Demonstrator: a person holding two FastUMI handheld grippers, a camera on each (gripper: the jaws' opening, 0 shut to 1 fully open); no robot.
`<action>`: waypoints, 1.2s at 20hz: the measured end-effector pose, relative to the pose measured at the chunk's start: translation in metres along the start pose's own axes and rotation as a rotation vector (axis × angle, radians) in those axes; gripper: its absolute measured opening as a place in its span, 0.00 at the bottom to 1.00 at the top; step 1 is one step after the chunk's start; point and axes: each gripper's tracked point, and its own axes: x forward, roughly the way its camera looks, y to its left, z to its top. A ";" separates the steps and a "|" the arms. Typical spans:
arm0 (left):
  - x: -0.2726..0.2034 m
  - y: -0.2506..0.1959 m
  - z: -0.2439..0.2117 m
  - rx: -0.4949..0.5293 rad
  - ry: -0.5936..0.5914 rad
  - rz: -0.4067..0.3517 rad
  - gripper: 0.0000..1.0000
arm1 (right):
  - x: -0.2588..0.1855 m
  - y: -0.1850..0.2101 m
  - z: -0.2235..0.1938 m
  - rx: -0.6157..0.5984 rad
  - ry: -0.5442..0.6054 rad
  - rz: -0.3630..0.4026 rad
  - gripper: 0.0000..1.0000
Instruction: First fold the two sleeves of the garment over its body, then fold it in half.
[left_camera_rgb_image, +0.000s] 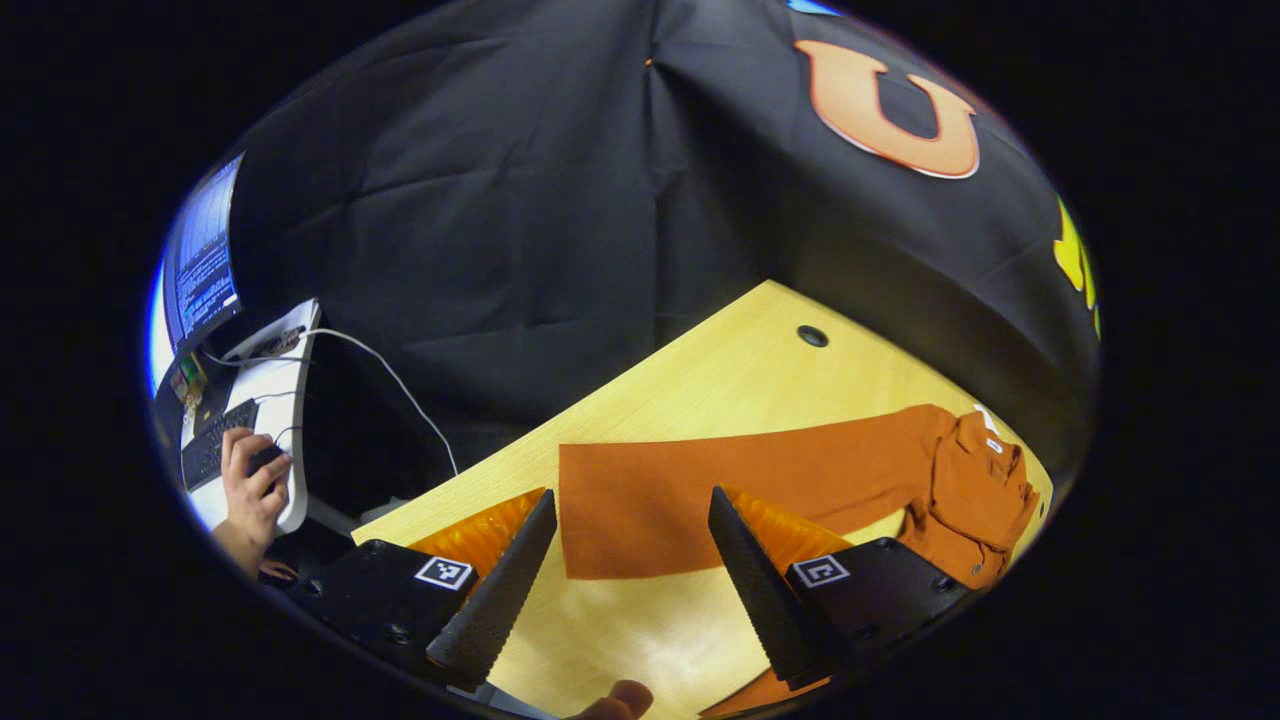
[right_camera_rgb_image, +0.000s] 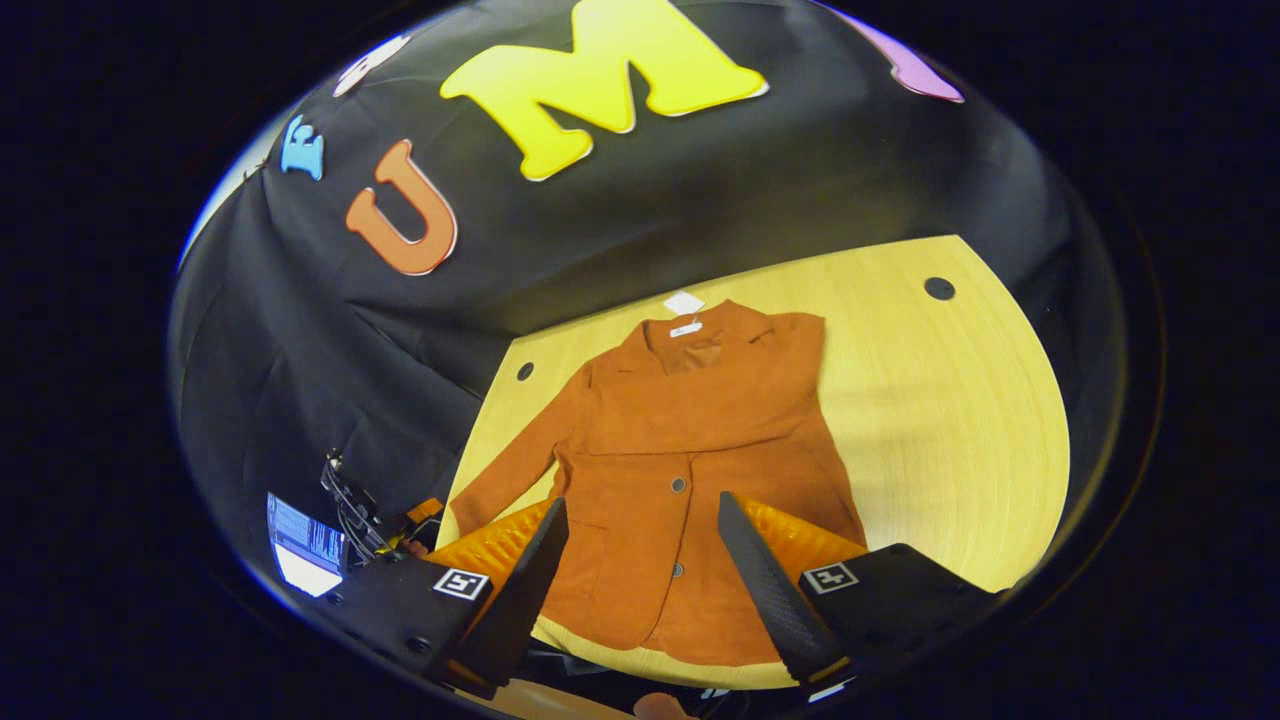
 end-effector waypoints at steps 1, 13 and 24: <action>0.011 0.005 -0.001 -0.017 0.022 0.004 1.00 | -0.005 -0.005 -0.003 0.016 -0.001 -0.015 0.94; 0.067 0.024 -0.035 -0.059 0.350 0.076 0.94 | 0.013 0.007 -0.038 0.008 0.070 -0.080 0.94; 0.073 0.017 -0.038 -0.024 0.634 0.072 0.93 | 0.029 0.024 -0.052 0.005 0.112 -0.044 0.98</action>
